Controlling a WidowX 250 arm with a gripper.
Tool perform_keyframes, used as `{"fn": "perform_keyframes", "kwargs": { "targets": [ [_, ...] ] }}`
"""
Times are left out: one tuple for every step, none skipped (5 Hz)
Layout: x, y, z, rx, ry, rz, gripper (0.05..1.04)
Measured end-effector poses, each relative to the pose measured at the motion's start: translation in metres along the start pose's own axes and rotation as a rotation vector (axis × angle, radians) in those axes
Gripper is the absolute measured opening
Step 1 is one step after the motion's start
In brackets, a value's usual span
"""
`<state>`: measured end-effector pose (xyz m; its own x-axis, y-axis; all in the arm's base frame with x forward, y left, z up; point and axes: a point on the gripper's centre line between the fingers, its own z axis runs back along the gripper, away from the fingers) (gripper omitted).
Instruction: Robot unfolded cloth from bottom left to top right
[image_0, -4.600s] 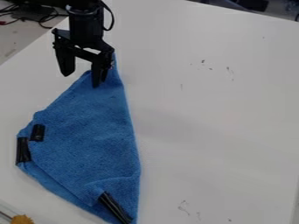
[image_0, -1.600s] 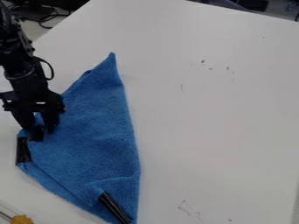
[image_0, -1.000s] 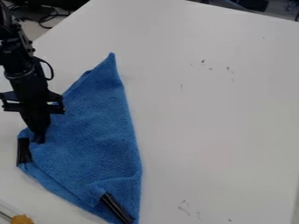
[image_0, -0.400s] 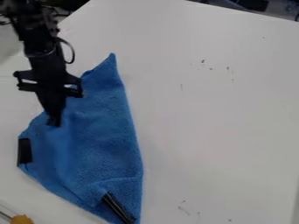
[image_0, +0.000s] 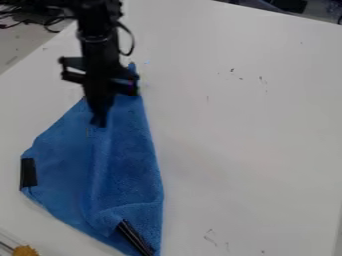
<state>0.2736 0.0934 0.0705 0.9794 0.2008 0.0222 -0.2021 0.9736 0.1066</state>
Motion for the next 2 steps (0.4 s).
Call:
{"fn": "perform_keyframes", "kwargs": {
  "targets": [
    [0.017, -0.028, 0.015, 0.005, -0.04, -0.091, 0.055],
    [0.032, -0.066, 0.02, -0.004, -0.071, -0.205, 0.055]
  ]
}}
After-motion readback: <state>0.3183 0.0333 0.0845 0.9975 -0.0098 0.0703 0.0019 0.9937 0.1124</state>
